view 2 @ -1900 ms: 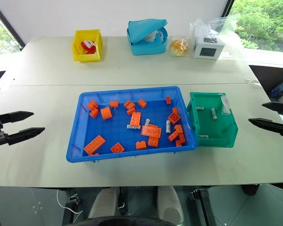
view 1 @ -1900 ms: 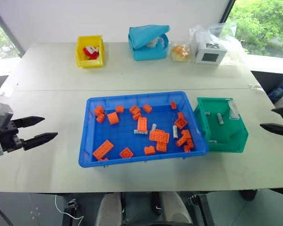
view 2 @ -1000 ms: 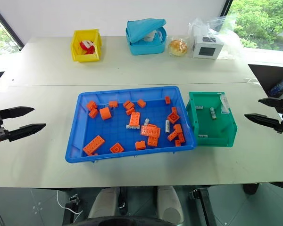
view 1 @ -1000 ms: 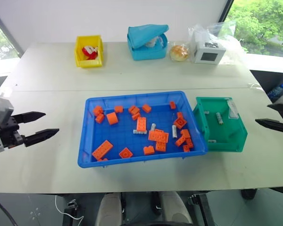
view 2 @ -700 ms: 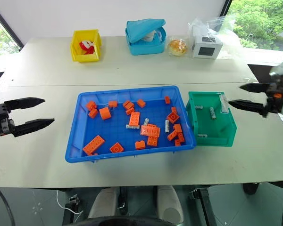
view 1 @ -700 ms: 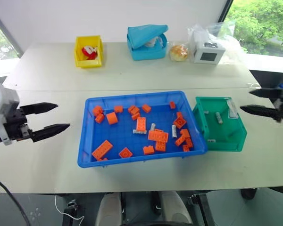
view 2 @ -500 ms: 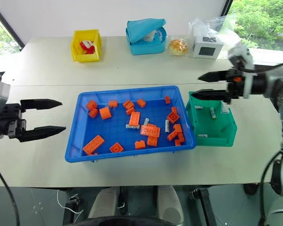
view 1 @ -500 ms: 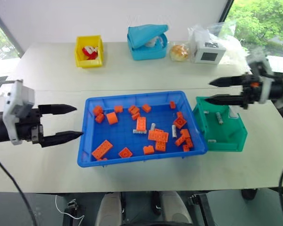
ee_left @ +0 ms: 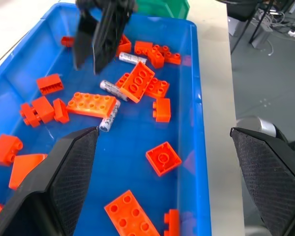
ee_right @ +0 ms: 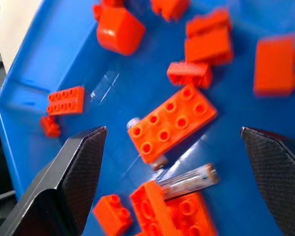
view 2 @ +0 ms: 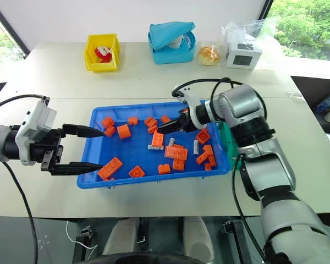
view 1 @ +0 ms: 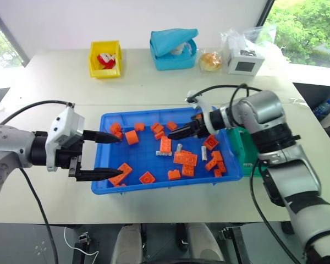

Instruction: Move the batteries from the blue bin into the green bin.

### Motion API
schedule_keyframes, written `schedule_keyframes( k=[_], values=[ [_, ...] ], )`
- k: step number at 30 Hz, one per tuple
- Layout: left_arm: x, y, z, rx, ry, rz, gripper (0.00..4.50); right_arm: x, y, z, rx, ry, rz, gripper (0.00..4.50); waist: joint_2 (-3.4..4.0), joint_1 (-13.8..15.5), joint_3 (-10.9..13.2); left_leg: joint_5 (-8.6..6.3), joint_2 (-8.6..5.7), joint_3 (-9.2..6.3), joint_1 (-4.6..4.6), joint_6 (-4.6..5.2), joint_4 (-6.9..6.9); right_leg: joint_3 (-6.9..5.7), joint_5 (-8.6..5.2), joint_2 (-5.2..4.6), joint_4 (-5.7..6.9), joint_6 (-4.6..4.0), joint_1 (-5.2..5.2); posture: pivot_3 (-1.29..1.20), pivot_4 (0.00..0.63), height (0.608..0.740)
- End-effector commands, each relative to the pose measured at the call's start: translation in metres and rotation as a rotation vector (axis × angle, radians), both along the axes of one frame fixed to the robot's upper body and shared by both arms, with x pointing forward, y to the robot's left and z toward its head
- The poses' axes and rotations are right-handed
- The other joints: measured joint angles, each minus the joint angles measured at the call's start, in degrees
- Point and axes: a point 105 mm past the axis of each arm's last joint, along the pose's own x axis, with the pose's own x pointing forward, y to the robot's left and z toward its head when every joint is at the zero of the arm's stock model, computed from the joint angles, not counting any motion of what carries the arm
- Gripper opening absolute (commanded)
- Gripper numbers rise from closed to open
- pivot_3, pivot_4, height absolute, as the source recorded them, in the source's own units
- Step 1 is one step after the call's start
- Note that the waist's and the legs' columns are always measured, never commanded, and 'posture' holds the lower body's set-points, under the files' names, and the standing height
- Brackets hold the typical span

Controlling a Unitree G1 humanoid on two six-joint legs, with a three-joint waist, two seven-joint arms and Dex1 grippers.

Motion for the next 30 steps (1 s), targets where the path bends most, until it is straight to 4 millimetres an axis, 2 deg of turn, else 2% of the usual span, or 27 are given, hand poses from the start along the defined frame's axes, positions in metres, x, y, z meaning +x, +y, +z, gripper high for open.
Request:
schedule_keyframes(
  k=[1, 7, 14, 17, 22, 24, 30],
  values=[
    [-0.004, -0.004, 0.012, 0.001, -0.045, -0.02, 4.5, -0.001, 0.003, 0.006, 0.004, 0.021, -0.007, 4.47, 0.0, 0.0, 0.0, 0.0, 0.0, -0.01, 0.0, 0.0, 0.0, -0.01, 0.0, 0.0, 0.0, 0.0, 0.0, 0.0, 0.15, 0.736],
    [-0.002, -0.004, 0.015, 0.001, -0.059, -0.012, 4.5, -0.006, 0.01, -0.007, 0.017, 0.13, -0.038, 4.47, -0.01, -0.2, 0.0, 0.0, 0.0, -0.03, 0.01, 0.0, -0.01, -0.02, 0.0, 0.01, 0.0, 0.01, 0.02, 0.0, 0.15, 0.736],
    [0.003, -0.006, 0.019, -0.002, -0.08, -0.013, 4.5, -0.001, 0.03, -0.017, 0.052, 0.174, -0.058, 4.47, -0.05, -0.2, 0.0, 0.0, 0.02, -0.04, 0.02, 0.0, -0.01, -0.02, 0.02, 0.05, 0.0, 0.03, 0.03, 0.0, 0.15, 0.736],
    [0.004, -0.006, 0.021, -0.002, -0.09, -0.012, 4.5, 0.001, 0.036, -0.024, 0.056, 0.186, -0.071, 3.57, -0.06, -0.3, 0.0, 0.0, 0.01, -0.05, 0.05, 0.0, -0.01, -0.02, 0.02, 0.05, 0.0, 0.04, 0.08, 0.0, 0.15, 0.736],
    [0.007, -0.005, 0.022, 0.003, -0.104, 0.001, 4.5, 0.007, 0.044, -0.023, 0.086, 0.178, -0.087, 0.86, -0.05, -0.2, 0.0, 0.0, 0.01, -0.06, 0.05, 0.0, -0.01, -0.02, 0.02, 0.05, -0.01, 0.04, 0.07, 0.0, 0.15, 0.736],
    [0.007, -0.004, 0.022, 0.004, -0.105, 0.004, 4.5, 0.009, 0.048, -0.018, 0.106, 0.169, -0.083, 0.07, -0.05, -0.3, 0.0, 0.0, 0.01, -0.06, 0.05, 0.0, -0.01, -0.02, 0.02, 0.06, 0.0, 0.05, 0.07, 0.0, 0.15, 0.736],
    [0.009, -0.002, 0.023, 0.001, -0.106, 0.011, 4.5, 0.01, 0.081, -0.002, 0.169, 0.108, -0.032, 0.06, -0.05, -0.6, 0.0, 0.0, 0.02, -0.07, 0.04, 0.01, -0.02, -0.03, 0.02, 0.07, 0.0, 0.05, 0.05, 0.0, 0.15, 0.736]
  ],
)
